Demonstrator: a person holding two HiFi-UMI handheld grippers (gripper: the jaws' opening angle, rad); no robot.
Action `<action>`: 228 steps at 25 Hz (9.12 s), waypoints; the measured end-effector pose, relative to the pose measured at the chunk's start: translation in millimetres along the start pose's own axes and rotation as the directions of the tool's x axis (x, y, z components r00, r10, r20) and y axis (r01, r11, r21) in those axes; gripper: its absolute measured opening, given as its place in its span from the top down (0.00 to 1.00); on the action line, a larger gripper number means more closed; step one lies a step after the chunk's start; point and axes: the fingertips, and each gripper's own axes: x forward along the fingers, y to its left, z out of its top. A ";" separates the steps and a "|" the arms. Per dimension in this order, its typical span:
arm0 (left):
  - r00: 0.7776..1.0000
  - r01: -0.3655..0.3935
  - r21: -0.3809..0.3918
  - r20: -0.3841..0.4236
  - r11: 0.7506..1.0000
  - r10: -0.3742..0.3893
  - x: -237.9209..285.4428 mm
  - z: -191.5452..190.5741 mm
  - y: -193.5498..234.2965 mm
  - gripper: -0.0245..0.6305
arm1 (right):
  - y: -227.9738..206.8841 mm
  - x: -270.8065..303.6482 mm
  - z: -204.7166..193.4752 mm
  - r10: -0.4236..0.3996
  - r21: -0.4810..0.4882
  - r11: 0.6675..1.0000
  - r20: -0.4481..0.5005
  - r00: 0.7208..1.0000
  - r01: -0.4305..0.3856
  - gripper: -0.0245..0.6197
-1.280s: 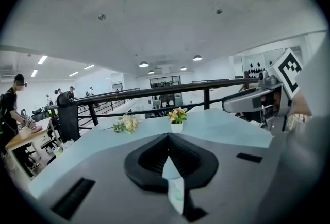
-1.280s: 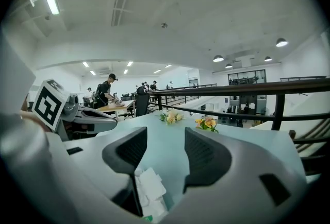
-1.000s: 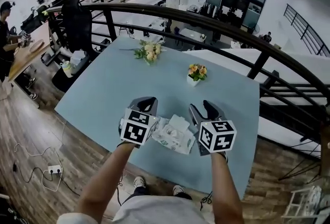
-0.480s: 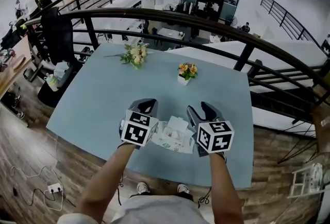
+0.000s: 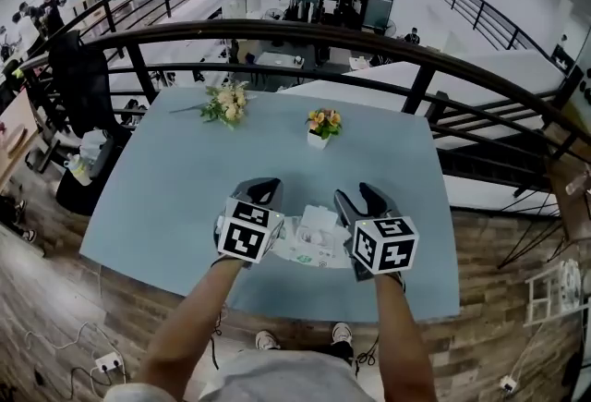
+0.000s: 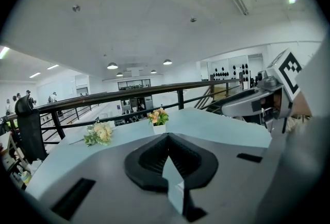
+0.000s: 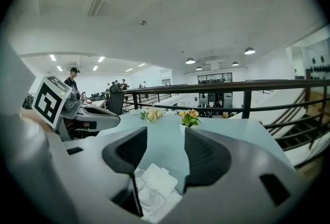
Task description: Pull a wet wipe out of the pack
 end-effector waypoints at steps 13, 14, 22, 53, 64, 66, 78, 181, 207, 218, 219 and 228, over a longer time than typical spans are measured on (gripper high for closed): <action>0.998 0.057 0.012 -0.015 0.998 -0.057 -3.8 -16.5 -4.2 0.97 | 10.3 -3.4 -26.6 -0.051 0.029 0.998 -0.040 0.998 0.052 0.64; 0.998 0.061 0.011 -0.018 0.998 -0.061 -3.4 -18.0 -5.2 0.97 | 10.1 -2.6 -30.2 -0.053 0.030 0.998 -0.049 0.997 0.054 0.64; 0.995 0.093 0.004 -0.048 0.996 -0.092 1.5 -33.4 -14.7 0.97 | 10.8 1.7 -52.8 -0.053 0.041 0.998 -0.103 0.993 0.057 0.64; 0.988 0.061 -0.056 -0.139 0.997 -0.069 -1.5 -91.9 -18.9 0.97 | 36.2 24.9 -144.9 0.071 0.079 0.996 -0.327 0.942 -0.048 0.67; 0.986 0.055 -0.084 -0.156 0.995 -0.068 -3.9 -101.5 -18.5 0.97 | 45.0 29.5 -155.1 0.106 0.087 0.993 -0.379 0.919 -0.078 0.75; 0.985 0.054 -0.090 -0.159 0.995 -0.068 -5.0 -102.5 -19.5 0.97 | 45.3 29.2 -156.6 0.106 0.087 0.993 -0.388 0.916 -0.078 0.76; 0.986 0.044 -0.089 -0.159 0.995 -0.058 -10.6 -102.1 -14.7 0.97 | 51.2 30.6 -159.3 0.114 0.091 0.992 -0.397 0.911 -0.084 0.89; 0.993 0.114 0.083 -0.008 0.990 -0.114 -5.3 2.8 -52.4 0.97 | -4.4 -28.8 -19.1 -0.066 0.006 0.998 -0.072 0.995 0.067 0.95; 0.997 0.072 0.037 0.010 0.997 -0.073 28.1 47.7 -95.3 0.97 | -83.8 -69.3 19.8 -0.074 0.003 0.997 0.014 0.997 0.074 0.95; 0.999 0.043 0.018 0.027 0.999 -0.043 42.5 65.5 -109.8 0.97 | -119.7 -85.8 33.6 -0.086 -0.006 0.996 0.062 0.994 0.087 0.95; 0.999 0.040 0.017 0.030 0.999 -0.041 43.8 66.9 -110.5 0.97 | -122.7 -87.4 35.1 -0.088 -0.006 0.996 0.068 0.994 0.089 0.95; 0.999 0.021 0.010 0.041 1.000 -0.021 48.1 75.0 -118.3 0.97 | -140.4 -99.9 41.1 -0.107 -0.010 0.994 0.101 0.989 0.108 0.95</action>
